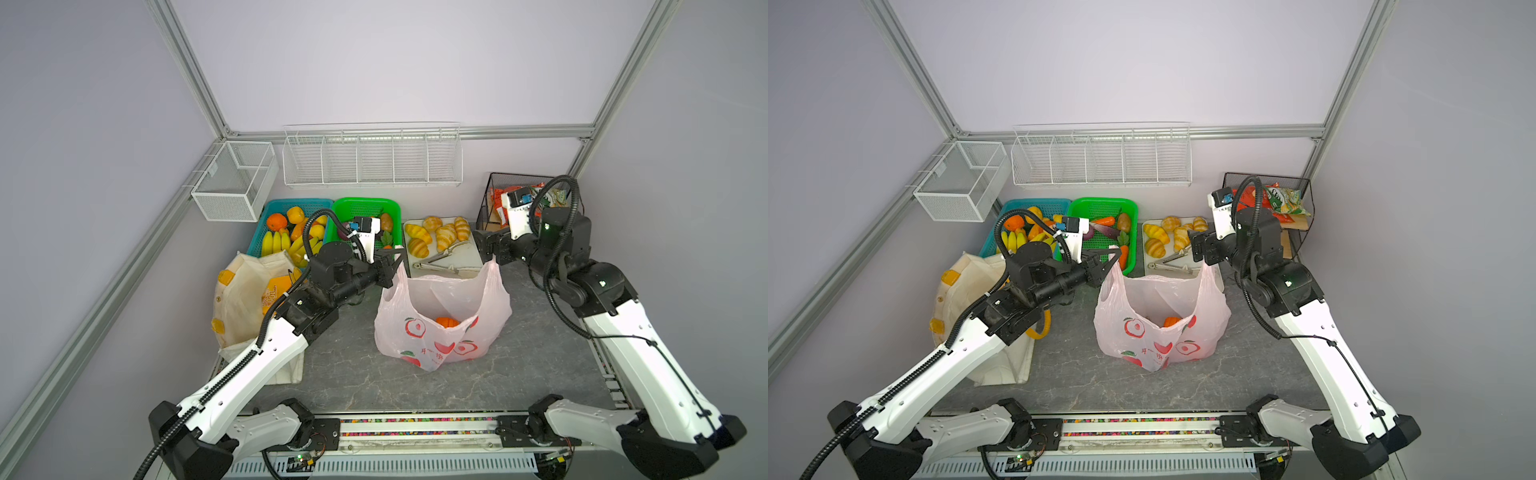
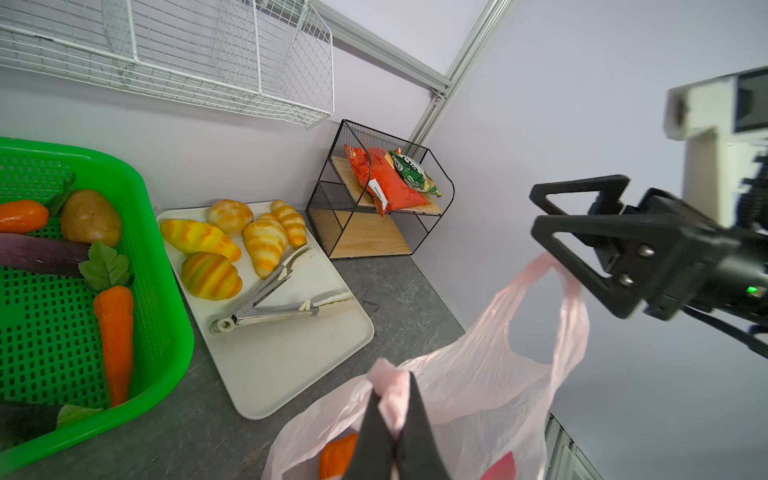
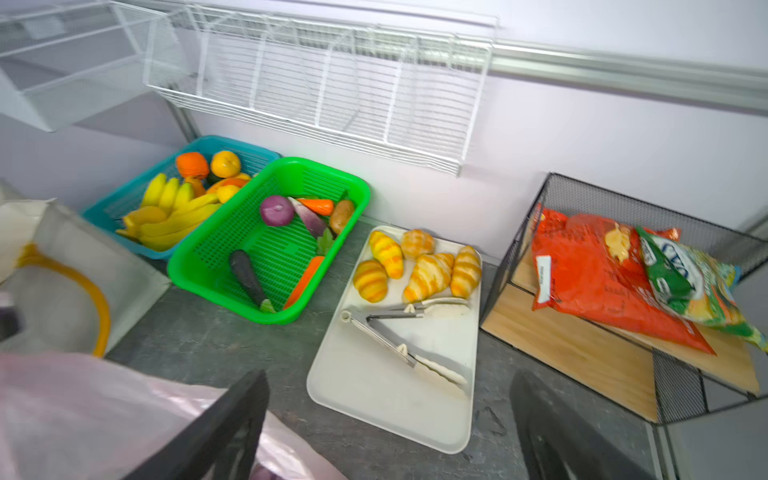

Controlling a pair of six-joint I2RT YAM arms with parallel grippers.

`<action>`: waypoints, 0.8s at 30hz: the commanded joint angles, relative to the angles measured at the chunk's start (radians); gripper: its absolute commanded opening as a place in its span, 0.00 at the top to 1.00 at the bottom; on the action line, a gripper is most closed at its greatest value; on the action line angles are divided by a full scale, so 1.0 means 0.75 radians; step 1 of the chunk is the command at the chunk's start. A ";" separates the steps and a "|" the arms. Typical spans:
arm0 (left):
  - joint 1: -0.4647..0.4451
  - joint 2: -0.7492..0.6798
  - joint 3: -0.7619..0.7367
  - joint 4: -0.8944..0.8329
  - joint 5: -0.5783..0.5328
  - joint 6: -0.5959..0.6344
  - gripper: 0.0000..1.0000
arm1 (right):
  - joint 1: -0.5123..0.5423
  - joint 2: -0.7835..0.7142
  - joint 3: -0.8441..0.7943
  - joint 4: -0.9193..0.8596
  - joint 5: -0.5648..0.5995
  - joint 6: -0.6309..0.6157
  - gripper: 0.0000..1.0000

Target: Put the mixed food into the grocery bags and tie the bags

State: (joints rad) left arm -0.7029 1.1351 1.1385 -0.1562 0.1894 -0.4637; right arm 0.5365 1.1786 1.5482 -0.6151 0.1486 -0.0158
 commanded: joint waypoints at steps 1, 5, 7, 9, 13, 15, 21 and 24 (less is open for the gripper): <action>0.004 0.007 0.029 -0.039 -0.031 -0.025 1.00 | 0.102 -0.033 0.043 -0.030 -0.020 -0.092 0.04; 0.004 0.009 0.039 -0.059 -0.037 -0.036 1.00 | 0.224 -0.053 0.046 0.000 -0.102 -0.143 0.03; 0.004 0.013 0.039 -0.065 -0.050 -0.036 1.00 | 0.290 -0.048 0.041 0.016 -0.160 -0.163 0.03; 0.004 0.016 0.044 -0.075 -0.064 -0.032 1.00 | 0.331 -0.029 0.033 0.002 -0.195 -0.169 0.03; 0.006 0.013 0.049 -0.100 -0.091 -0.019 1.00 | 0.335 -0.037 -0.061 -0.086 -0.108 -0.176 0.00; 0.007 0.008 0.043 -0.103 -0.105 -0.012 1.00 | 0.327 -0.085 -0.147 -0.096 -0.106 -0.164 0.02; 0.009 0.016 0.045 -0.106 -0.107 -0.009 1.00 | 0.322 -0.284 -0.277 -0.130 -0.500 -0.096 0.04; 0.009 0.018 0.047 -0.104 -0.107 -0.005 1.00 | 0.323 -0.348 -0.301 -0.110 -0.617 -0.044 0.04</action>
State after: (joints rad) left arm -0.7021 1.1446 1.1393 -0.2234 0.1268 -0.4706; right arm 0.7803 0.9730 1.3354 -0.7216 -0.1589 -0.0853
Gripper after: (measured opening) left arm 0.047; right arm 0.960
